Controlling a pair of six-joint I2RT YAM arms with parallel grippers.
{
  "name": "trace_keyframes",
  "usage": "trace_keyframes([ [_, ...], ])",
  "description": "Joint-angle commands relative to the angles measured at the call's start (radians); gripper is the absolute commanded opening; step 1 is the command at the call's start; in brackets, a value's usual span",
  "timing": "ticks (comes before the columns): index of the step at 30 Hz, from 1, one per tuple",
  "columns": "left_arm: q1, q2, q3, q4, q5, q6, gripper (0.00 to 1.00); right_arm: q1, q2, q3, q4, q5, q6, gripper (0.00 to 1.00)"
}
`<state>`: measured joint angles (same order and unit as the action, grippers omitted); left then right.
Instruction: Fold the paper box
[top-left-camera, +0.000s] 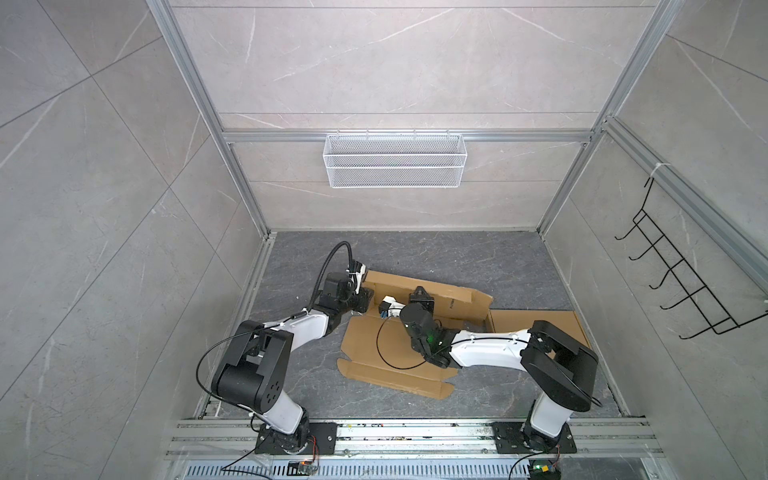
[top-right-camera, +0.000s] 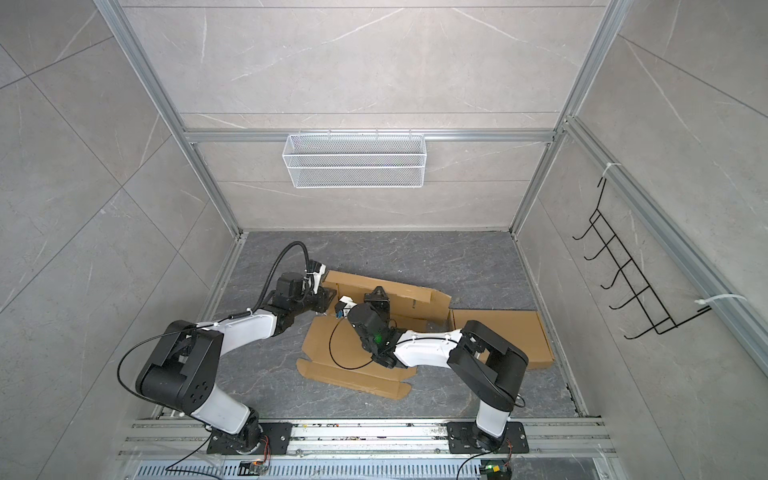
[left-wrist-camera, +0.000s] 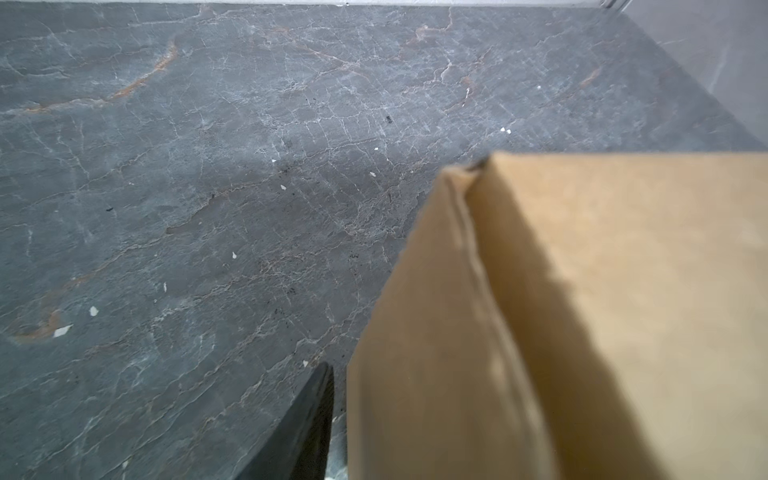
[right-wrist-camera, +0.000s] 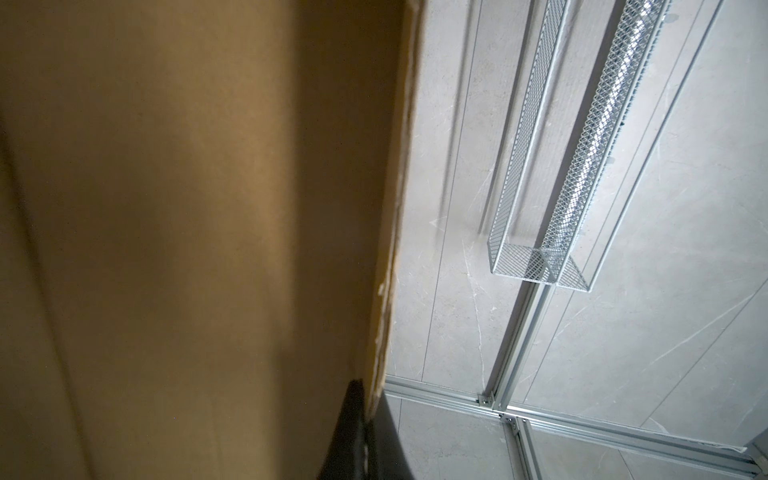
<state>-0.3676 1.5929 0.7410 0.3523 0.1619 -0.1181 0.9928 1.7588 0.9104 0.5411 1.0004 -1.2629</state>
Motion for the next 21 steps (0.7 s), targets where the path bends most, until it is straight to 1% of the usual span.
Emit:
trace_keyframes([
  [1, -0.017, 0.008, -0.012, 0.106, -0.127, -0.064, 0.34, 0.006, 0.007, 0.008, -0.085, -0.055, 0.031, 0.0],
  [4, -0.041, 0.016, -0.019, 0.109, -0.192, -0.066, 0.25, 0.006, 0.01, 0.01, -0.092, -0.053, 0.039, 0.0],
  [7, -0.062, 0.016, -0.035, 0.128, -0.241, -0.037, 0.14, 0.007, 0.003, 0.018, -0.112, -0.054, 0.062, 0.0],
  [9, -0.071, 0.018, -0.045, 0.146, -0.251, -0.014, 0.07, 0.006, -0.012, 0.027, -0.147, -0.065, 0.097, 0.0],
  [13, -0.09, 0.023, -0.052, 0.161, -0.294, 0.031, 0.0, 0.005, -0.054, 0.07, -0.269, -0.095, 0.213, 0.0],
  [15, -0.104, 0.023, -0.051, 0.162, -0.337, 0.039, 0.0, 0.006, -0.083, 0.094, -0.338, -0.122, 0.289, 0.09],
  [16, -0.109, 0.024, -0.051, 0.166, -0.345, 0.041, 0.0, 0.003, -0.103, 0.108, -0.391, -0.147, 0.341, 0.16],
  [17, -0.114, 0.027, -0.051, 0.171, -0.345, 0.048, 0.0, -0.001, -0.126, 0.13, -0.472, -0.197, 0.417, 0.25],
  [18, -0.12, 0.029, -0.052, 0.172, -0.352, 0.056, 0.0, -0.008, -0.147, 0.156, -0.558, -0.248, 0.489, 0.31],
  [20, -0.128, 0.038, -0.054, 0.176, -0.353, 0.078, 0.0, -0.026, -0.196, 0.205, -0.712, -0.376, 0.63, 0.41],
  [21, -0.131, 0.037, -0.057, 0.179, -0.358, 0.084, 0.0, -0.034, -0.216, 0.219, -0.762, -0.441, 0.676, 0.45],
])
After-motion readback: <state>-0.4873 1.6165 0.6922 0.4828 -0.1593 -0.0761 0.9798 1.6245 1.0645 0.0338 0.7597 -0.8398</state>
